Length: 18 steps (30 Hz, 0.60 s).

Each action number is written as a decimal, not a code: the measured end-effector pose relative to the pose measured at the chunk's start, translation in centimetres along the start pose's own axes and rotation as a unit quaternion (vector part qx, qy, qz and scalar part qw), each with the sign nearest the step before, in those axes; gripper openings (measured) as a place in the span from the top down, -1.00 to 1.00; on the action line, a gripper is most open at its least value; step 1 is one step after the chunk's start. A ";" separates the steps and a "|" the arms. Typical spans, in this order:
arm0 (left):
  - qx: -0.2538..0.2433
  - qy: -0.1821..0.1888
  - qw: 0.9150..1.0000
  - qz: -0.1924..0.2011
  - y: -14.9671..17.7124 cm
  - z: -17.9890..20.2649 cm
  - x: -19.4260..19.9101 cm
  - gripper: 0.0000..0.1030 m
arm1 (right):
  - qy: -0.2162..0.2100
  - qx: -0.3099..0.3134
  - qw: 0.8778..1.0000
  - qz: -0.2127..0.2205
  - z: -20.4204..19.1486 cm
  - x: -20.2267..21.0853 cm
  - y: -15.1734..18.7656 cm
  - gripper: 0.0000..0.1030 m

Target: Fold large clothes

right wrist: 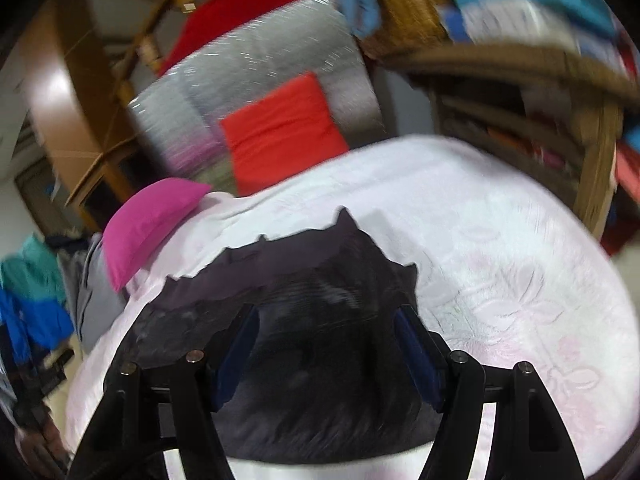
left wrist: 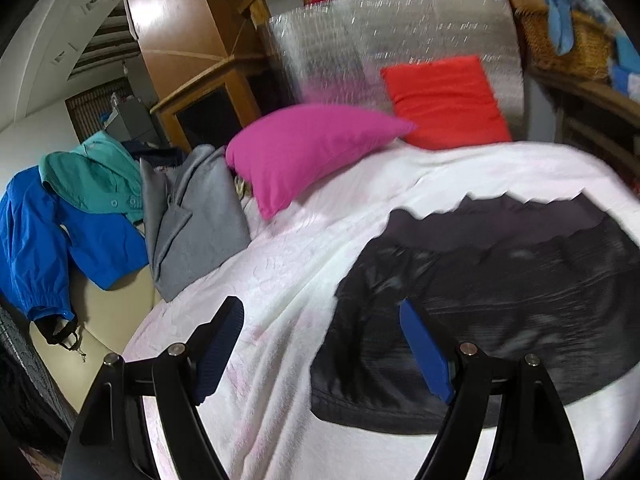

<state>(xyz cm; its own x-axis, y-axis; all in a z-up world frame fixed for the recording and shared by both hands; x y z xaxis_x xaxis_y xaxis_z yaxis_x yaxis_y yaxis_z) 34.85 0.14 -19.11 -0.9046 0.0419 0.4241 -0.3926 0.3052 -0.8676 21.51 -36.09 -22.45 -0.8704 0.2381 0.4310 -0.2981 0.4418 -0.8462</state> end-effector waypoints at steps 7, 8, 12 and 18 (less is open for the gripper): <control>0.022 0.016 0.998 0.061 -3.3 0.9 9.2 -0.76 | -0.003 0.063 0.996 0.057 -6.3 9.4 -1.0 -0.56; 0.026 0.024 0.997 0.074 -3.9 1.1 11.2 -0.76 | -0.001 0.073 0.995 0.063 -6.9 10.6 -1.2 -0.57; 0.039 0.037 0.993 0.101 -5.4 1.3 16.3 -0.76 | 0.000 0.085 0.992 0.091 -8.3 15.4 -2.1 -0.58; 0.048 0.032 0.988 0.140 -6.7 1.1 22.6 -0.79 | 0.020 0.089 0.984 0.151 -8.3 22.1 -3.3 -0.74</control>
<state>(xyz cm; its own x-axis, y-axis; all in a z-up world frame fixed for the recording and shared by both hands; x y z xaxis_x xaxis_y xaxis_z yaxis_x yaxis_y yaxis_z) 16.85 -2.03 -3.95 -0.9689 0.1737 0.1764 -0.1446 0.1812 -0.9728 6.56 -25.11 -7.54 -0.9150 0.3700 0.1607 -0.0953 0.1888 -0.9774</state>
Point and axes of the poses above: each gripper's, at about its wrist camera, not at the fingertips, and x roughly against the way its jaws point, z to its right, y to its underside, the point moved 9 cm from there along -x, roughly the way its jaws point, and after that the axes turned 10 degrees about z, right-handed, at the moved point
